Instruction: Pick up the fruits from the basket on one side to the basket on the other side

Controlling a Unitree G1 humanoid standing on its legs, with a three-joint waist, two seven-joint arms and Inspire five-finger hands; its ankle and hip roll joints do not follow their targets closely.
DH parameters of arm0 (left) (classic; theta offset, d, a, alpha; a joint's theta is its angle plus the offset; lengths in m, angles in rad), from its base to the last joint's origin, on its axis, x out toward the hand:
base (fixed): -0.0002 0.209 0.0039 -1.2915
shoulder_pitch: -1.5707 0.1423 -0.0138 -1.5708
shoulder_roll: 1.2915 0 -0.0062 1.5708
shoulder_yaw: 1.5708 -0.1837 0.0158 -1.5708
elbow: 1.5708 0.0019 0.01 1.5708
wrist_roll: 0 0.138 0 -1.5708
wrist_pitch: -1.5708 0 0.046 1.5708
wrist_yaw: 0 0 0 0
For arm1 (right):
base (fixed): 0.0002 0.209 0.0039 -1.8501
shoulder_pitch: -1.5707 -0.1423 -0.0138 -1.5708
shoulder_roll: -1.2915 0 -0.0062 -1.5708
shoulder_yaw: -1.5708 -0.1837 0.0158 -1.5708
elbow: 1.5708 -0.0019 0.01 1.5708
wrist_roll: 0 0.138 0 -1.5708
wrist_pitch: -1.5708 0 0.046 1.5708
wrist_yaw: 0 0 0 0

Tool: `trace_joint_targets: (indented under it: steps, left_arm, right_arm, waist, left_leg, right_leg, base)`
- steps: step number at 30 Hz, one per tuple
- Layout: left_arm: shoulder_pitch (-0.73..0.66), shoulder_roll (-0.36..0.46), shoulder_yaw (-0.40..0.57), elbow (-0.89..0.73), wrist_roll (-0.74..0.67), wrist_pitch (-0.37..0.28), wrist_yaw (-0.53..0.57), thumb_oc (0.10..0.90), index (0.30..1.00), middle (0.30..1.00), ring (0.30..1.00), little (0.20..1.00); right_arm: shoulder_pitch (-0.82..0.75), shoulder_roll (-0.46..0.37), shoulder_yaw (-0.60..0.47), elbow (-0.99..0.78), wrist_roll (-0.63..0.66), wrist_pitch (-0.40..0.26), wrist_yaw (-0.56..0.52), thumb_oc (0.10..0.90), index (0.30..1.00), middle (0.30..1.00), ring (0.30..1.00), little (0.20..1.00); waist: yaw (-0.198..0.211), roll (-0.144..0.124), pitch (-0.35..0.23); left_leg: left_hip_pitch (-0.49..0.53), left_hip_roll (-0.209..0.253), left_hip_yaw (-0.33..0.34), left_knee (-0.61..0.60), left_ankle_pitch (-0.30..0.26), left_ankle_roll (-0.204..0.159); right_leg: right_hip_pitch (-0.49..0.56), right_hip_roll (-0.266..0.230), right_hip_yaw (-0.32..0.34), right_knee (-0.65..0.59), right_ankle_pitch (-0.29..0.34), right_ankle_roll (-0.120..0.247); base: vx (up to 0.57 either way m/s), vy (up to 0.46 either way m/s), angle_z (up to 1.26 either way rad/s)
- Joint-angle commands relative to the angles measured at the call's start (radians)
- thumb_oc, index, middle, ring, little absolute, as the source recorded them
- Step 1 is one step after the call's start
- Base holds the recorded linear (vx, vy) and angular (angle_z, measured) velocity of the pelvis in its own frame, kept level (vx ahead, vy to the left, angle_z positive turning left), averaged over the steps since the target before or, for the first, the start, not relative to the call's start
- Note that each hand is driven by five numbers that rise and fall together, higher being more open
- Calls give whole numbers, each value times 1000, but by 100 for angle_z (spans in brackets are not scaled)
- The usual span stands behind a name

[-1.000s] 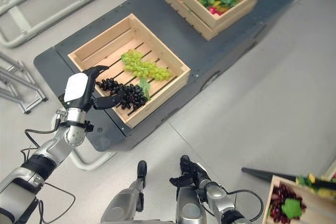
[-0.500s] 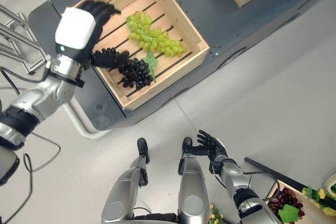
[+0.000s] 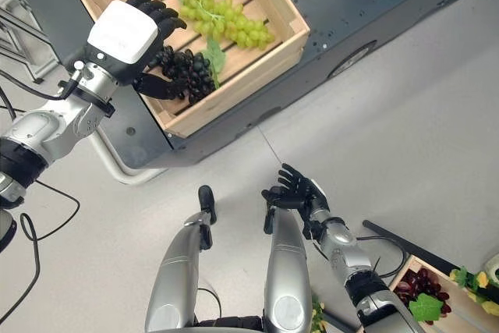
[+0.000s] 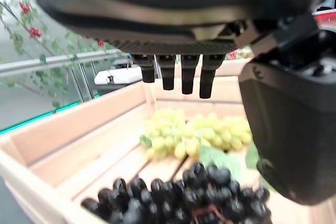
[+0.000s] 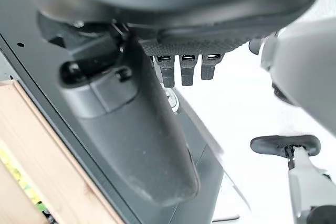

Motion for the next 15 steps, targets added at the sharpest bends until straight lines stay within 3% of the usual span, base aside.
trace_joint_targets:
  steps: [1, 8, 13, 15]
  left_arm:
    - [-135, 100, 63, 0, -8, -2, -95, 800, 900, 900, 900, 900]
    - [-168, 131, -7, -71, 36, 26, -161, 800, 900, 900, 900, 900]
    - [-217, 113, -42, 26, 120, 80, -111, 800, 900, 900, 900, 900]
    - [-243, 94, -55, 88, 171, 105, -33, 800, 900, 900, 900, 900]
  right_arm:
    - [54, -26, -54, -101, 29, -34, -22, 800, 900, 900, 900, 900]
    - [60, -48, -68, -105, 43, -40, -10, 800, 900, 900, 900, 900]
    - [62, -48, -69, -87, 54, -70, 7, 800, 900, 900, 900, 900]
    - [51, -46, -58, -84, 61, -87, -1, 800, 900, 900, 900, 900]
  waist:
    - [-32, -9, -11]
    - [-36, -1, -11]
    - [-49, -10, -11]
    - [-53, -19, -11]
  left_leg:
    - [-29, -4, 22, 138, -143, 54]
    - [-96, -8, 28, 158, -148, 65]
    - [-165, -6, 29, 195, -155, 69]
    - [-196, -4, 29, 199, -153, 73]
  right_leg:
    - [33, 44, 58, -93, 74, -12]
    - [-34, 48, 69, -83, 84, -5]
    - [-94, 54, 79, -73, 98, 0]
    - [-121, 62, 82, -86, 109, 2]
  base:
    - [34, 79, 1]
    - [17, 39, -1]
    - [12, 23, -2]
    - [1, 43, -1]
